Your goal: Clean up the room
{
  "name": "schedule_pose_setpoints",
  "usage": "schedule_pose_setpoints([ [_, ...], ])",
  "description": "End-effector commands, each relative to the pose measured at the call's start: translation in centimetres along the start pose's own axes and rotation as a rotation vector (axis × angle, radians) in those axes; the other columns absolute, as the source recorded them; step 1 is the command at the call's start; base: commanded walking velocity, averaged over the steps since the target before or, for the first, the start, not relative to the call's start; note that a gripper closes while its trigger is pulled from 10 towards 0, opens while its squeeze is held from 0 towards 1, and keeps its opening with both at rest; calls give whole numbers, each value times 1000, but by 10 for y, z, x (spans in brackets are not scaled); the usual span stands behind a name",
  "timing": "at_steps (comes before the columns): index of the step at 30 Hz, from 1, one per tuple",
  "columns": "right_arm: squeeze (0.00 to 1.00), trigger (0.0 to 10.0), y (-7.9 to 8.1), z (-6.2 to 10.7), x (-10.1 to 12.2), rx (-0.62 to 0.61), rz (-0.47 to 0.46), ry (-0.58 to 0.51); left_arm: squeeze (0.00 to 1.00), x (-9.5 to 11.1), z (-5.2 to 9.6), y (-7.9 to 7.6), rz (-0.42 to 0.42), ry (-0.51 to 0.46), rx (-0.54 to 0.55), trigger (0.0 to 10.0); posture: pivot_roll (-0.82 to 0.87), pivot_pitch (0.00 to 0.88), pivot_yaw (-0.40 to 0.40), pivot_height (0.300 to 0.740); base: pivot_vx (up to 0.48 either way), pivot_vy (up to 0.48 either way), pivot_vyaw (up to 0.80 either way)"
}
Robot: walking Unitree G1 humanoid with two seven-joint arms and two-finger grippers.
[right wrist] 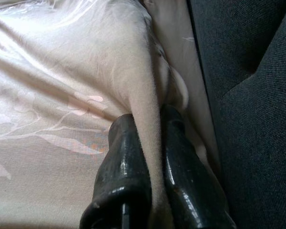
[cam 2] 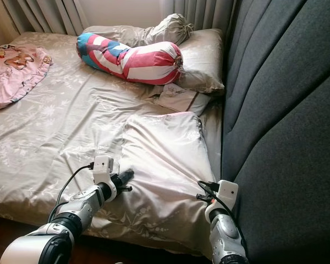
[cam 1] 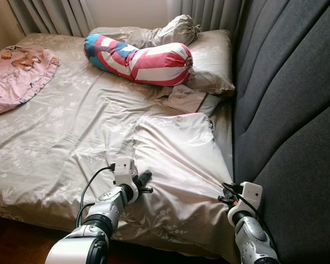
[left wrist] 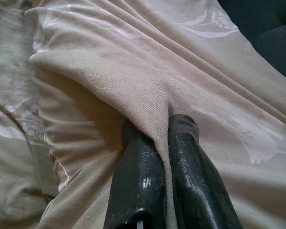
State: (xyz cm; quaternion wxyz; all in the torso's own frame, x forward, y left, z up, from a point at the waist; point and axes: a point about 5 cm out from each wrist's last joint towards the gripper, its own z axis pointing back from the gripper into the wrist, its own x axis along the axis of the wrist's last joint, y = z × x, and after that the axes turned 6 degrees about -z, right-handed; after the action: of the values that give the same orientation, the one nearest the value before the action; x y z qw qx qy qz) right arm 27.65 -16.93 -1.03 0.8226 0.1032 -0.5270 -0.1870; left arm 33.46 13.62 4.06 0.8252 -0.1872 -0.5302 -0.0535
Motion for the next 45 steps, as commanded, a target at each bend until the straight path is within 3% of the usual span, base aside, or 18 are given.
schedule_pose_setpoints([
  [1,0,10000,-11,2,4,-29,5,-18,0,8,-2,-5,-22,-36,-43,10000,-118,106,-29,740,0,0,0],
  [4,0,10000,-12,2,4,-31,6,-18,0,6,-2,-5,-19,-34,-42,10000,-120,108,-30,740,0,0,0],
  [5,1000,10000,-12,2,5,-26,5,-20,867,5,-2,-6,-16,-32,-44,10000,-120,108,-30,740,0,0,0],
  [35,1000,10000,-12,2,5,-26,5,-20,867,5,-2,-6,-16,-32,-44,10000,-120,108,-30,740,0,0,0],
  [36,1000,10000,-12,2,5,-23,5,-21,1000,4,-2,-6,-16,-32,-46,10000,-120,108,-30,740,0,0,0],
  [37,1000,10000,-12,2,5,-23,5,-21,1000,4,-2,-6,-16,-32,-46,10000,-120,108,-30,740,0,0,0],
  [38,0,10000,6,1,6,108,38,-42,0,-2,6,3,-68,-88,46,10000,-110,109,-35,740,0,0,0],
  [39,0,10000,14,1,7,164,54,-50,0,-5,10,6,-87,-112,86,10000,-110,108,-36,740,0,0,0],
  [45,0,10000,13,1,7,162,60,-47,0,-4,8,4,-95,-109,81,10000,-111,107,-36,740,0,0,0],
])
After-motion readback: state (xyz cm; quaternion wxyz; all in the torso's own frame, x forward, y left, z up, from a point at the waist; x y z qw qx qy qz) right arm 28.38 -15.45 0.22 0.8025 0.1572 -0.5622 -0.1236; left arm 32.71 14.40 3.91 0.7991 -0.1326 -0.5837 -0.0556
